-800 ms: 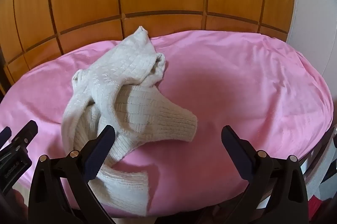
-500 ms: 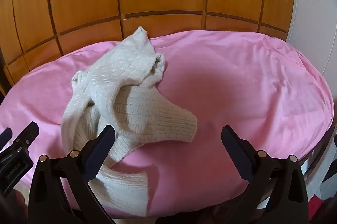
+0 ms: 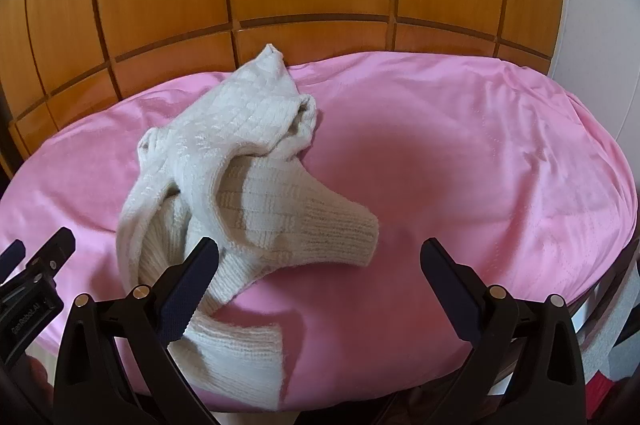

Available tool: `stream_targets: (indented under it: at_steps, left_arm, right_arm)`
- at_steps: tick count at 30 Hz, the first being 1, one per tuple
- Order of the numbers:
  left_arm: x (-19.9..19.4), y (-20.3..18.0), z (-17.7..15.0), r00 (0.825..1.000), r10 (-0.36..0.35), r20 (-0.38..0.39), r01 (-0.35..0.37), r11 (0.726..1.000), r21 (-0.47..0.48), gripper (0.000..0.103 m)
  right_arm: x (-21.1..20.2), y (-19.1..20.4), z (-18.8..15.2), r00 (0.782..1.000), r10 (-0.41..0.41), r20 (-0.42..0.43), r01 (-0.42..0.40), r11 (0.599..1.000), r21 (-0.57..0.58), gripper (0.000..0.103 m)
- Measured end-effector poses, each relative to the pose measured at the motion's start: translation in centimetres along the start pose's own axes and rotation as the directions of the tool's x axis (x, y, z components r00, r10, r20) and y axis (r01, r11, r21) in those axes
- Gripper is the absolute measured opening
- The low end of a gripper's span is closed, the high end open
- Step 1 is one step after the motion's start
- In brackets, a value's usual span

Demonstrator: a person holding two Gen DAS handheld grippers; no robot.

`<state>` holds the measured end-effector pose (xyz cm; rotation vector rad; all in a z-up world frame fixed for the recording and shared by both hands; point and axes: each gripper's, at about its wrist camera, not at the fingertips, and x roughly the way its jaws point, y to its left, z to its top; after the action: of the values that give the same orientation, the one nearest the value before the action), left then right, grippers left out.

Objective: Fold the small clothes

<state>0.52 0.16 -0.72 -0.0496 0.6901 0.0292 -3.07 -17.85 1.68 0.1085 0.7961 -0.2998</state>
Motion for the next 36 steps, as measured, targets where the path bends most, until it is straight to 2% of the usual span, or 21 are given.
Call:
stream_targets:
  at_steps: [36]
  left_arm:
    - [0.5,-0.45,0.41,0.999,-0.036,-0.029,0.036,0.999,0.013,0.101]
  right_arm:
    - [0.31,0.23,0.09,1.0,0.003,-0.002,-0.003,1.0,-0.008,0.1]
